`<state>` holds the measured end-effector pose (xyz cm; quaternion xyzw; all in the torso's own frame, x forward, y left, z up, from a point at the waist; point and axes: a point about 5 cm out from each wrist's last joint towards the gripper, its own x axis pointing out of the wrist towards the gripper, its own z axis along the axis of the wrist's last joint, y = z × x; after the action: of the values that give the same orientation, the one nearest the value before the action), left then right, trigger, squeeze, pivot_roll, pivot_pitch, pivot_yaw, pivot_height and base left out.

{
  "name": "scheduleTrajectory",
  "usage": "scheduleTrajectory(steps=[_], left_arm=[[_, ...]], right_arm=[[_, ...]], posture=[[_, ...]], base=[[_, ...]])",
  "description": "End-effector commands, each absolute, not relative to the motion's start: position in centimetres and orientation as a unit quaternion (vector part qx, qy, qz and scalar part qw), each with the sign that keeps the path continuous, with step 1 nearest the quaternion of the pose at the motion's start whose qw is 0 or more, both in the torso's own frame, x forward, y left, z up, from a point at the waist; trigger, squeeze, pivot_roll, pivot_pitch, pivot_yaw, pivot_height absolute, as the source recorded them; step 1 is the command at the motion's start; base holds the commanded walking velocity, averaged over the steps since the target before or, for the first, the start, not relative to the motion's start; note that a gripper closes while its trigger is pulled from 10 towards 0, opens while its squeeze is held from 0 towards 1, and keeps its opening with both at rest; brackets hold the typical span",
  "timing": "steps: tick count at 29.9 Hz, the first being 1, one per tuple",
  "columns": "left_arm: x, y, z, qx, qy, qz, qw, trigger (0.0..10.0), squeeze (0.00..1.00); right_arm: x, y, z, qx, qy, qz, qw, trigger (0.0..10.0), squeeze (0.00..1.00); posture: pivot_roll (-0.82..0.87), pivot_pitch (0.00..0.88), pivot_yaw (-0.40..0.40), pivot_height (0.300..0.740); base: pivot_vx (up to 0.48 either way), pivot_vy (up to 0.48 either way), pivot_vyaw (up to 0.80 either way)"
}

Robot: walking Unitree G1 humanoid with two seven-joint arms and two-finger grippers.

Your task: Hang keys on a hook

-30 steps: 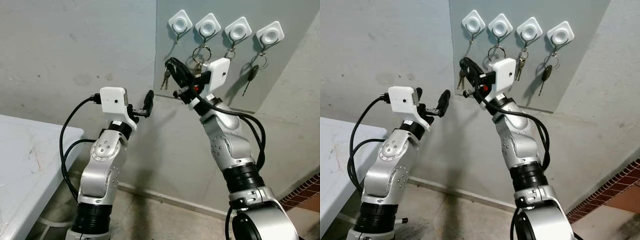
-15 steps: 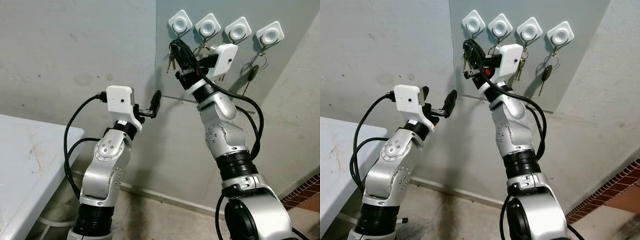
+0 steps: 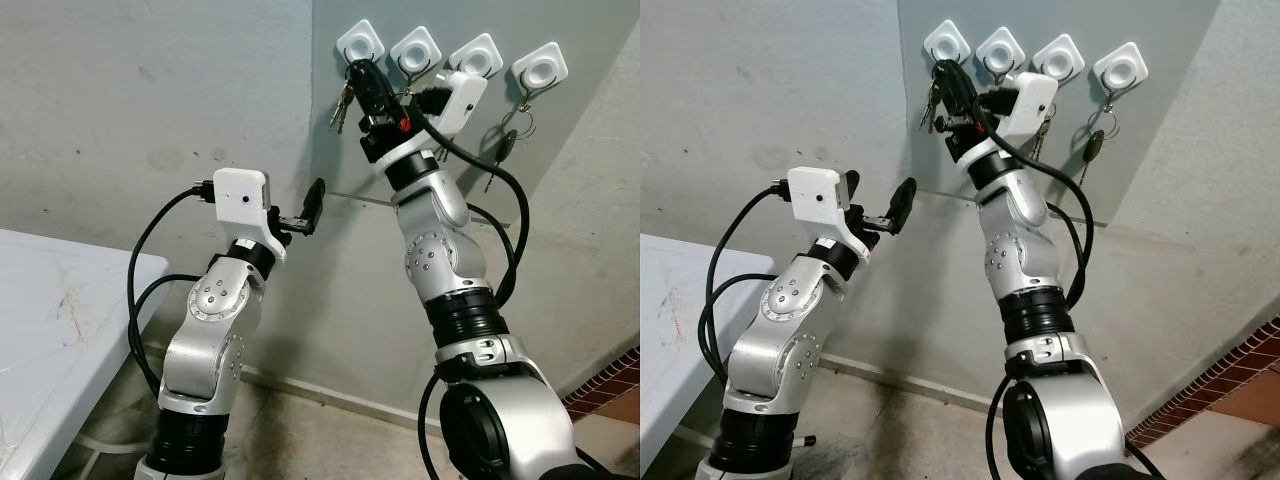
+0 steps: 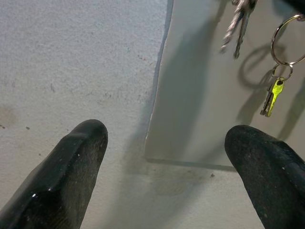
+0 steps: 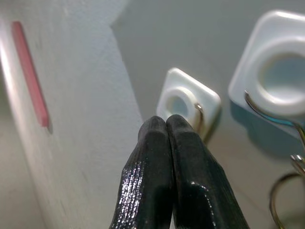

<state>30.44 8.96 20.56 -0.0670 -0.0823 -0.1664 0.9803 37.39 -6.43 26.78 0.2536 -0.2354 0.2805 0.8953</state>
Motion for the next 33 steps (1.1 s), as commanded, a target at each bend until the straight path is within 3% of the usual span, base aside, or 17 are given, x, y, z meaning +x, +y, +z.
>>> scheduleTrajectory(steps=[1, 22, 29, 30, 33], left_arm=[[30.3, 8.9, 21.1, -0.067, -0.09, -0.169, 0.979, 10.0, 0.0], [30.2, 9.0, 21.3, -0.074, -0.089, -0.166, 0.979, 10.0, 0.0], [30.1, 9.0, 21.2, -0.081, -0.087, -0.162, 0.98, 10.0, 0.0], [30.1, 9.0, 21.2, -0.082, -0.086, -0.162, 0.98, 10.0, 0.0], [30.2, 9.0, 21.3, -0.082, -0.086, -0.161, 0.98, 10.0, 0.0]], right_arm=[[37.6, -6.3, 27.3, 0.258, -0.232, 0.277, 0.896, 10.0, 0.0], [37.7, -6.3, 26.2, 0.251, -0.199, 0.251, 0.913, 10.0, 0.0], [37.4, -7.0, 23.5, 0.294, -0.167, 0.222, 0.914, 10.0, 0.0], [37.3, -7.1, 23.3, 0.311, -0.164, 0.222, 0.909, 10.0, 1.0], [37.1, -7.0, 23.1, 0.331, -0.163, 0.228, 0.901, 10.0, 1.0]], posture=[[0.03, 0.021, -0.03, 0.74], [0.03, 0.028, -0.033, 0.74], [0.03, 0.025, -0.037, 0.74], [0.03, 0.025, -0.036, 0.74], [0.03, 0.022, -0.036, 0.74]], base=[[0.0, 0.0, 0.0], [0.0, 0.0, 0.0], [0.0, 0.0, 0.0], [0.0, 0.0, 0.0], [0.0, 0.0, 0.0]])
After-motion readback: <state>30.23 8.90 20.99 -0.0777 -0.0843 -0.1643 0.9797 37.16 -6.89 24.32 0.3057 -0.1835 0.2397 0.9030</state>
